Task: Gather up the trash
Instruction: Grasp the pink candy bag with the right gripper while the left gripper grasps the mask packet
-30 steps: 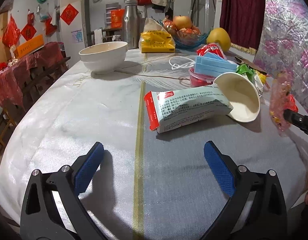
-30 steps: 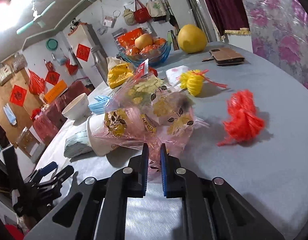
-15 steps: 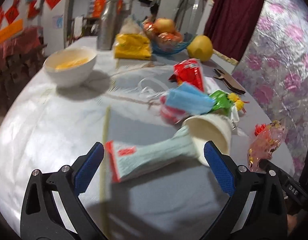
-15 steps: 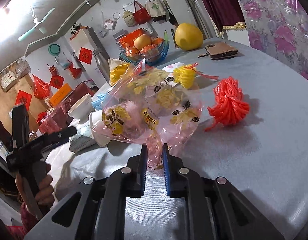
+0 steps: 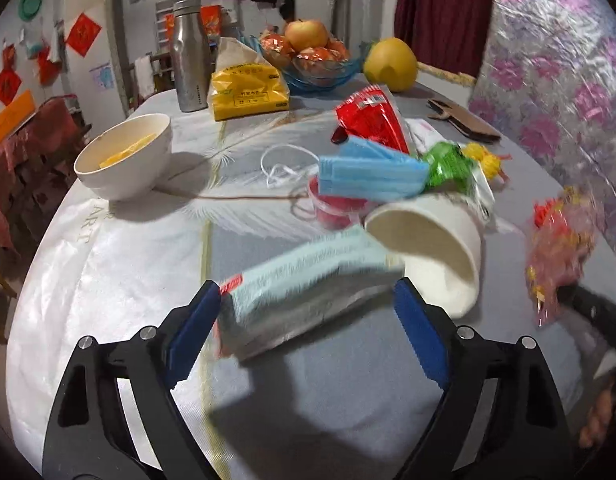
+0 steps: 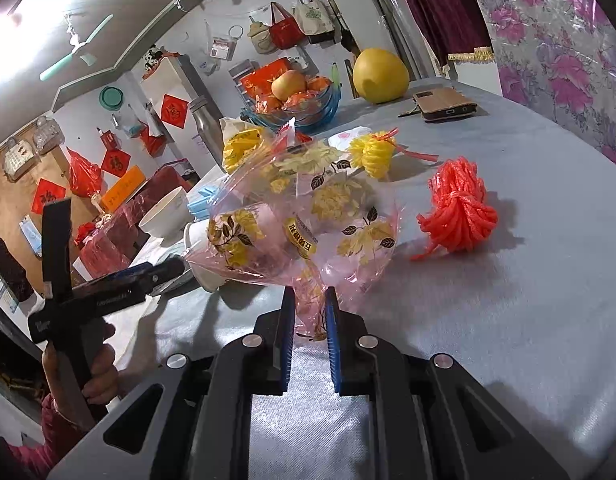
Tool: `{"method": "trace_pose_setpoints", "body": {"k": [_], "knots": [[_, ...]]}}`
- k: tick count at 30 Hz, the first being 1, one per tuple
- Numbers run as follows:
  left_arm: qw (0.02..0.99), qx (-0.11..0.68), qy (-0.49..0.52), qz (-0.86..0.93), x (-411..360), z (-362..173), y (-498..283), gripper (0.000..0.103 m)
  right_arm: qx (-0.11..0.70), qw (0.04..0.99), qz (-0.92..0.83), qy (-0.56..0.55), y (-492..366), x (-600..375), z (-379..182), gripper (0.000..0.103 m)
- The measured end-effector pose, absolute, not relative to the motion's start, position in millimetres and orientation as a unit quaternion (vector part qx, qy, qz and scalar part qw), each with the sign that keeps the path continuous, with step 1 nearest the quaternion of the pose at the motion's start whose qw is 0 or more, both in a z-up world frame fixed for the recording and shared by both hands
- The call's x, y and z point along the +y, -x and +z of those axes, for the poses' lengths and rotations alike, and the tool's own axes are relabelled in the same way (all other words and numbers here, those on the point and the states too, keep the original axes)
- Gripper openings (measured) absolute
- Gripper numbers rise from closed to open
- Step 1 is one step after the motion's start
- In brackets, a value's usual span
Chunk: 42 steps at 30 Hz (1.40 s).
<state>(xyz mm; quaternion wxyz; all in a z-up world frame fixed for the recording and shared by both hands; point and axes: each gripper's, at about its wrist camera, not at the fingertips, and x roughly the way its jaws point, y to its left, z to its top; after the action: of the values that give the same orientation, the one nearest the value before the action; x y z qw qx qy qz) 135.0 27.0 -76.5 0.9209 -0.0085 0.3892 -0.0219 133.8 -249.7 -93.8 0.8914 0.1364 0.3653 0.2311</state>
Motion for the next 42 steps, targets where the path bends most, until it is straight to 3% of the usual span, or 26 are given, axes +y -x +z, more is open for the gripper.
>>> {"method": "trace_pose_setpoints", "body": {"k": [3,5,12,15,16,17,18,25,27,29,33,34,37,42], "knots": [[0.924,0.38,-0.029,-0.033,26,-70,-129,0.088,0.366,0.891,0.231,-0.136,-134,-250,-94,0.016],[0.932,0.356,-0.065,-0.029,28,-62,-132,0.096,0.368,0.89,0.234,-0.138,-134,-250,-94,0.016],[0.906,0.382,-0.13,-0.128,13,-76,-150,0.096,0.367,0.889,0.234,-0.139,-132,-252,-92,0.016],[0.895,0.396,-0.154,-0.136,-1,-89,-148,0.065,0.367,0.889,0.234,-0.142,-131,-254,-91,0.016],[0.895,0.399,-0.15,-0.132,-4,-89,-146,0.048,0.366,0.889,0.234,-0.141,-131,-255,-91,0.016],[0.893,0.406,-0.125,-0.151,-4,-87,-144,0.04,0.364,0.89,0.235,-0.14,-129,-255,-90,0.016],[0.892,0.408,-0.107,-0.162,-3,-86,-141,0.039,0.362,0.891,0.235,-0.14,-128,-255,-89,0.016],[0.91,0.379,-0.057,-0.156,-18,-79,-109,0.04,0.346,0.896,0.238,-0.142,-114,-263,-78,0.016],[0.91,0.382,-0.053,-0.15,-21,-81,-108,0.048,0.344,0.897,0.24,-0.143,-108,-265,-75,0.016],[0.912,0.387,-0.044,-0.127,-20,-85,-112,0.068,0.342,0.898,0.238,-0.143,-104,-268,-74,0.016],[0.911,0.399,-0.009,-0.1,-10,-93,-122,0.07,0.343,0.898,0.235,-0.147,-98,-274,-75,0.016],[0.913,0.397,0.005,-0.098,-7,-93,-123,0.068,0.344,0.897,0.235,-0.15,-97,-276,-76,0.016],[0.914,0.39,0.024,-0.109,-6,-90,-121,0.032,0.348,0.893,0.236,-0.159,-95,-280,-78,0.016],[0.918,0.377,0.06,-0.111,-1,-81,-101,0.031,0.338,0.896,0.237,-0.163,-87,-285,-70,0.015]]}}
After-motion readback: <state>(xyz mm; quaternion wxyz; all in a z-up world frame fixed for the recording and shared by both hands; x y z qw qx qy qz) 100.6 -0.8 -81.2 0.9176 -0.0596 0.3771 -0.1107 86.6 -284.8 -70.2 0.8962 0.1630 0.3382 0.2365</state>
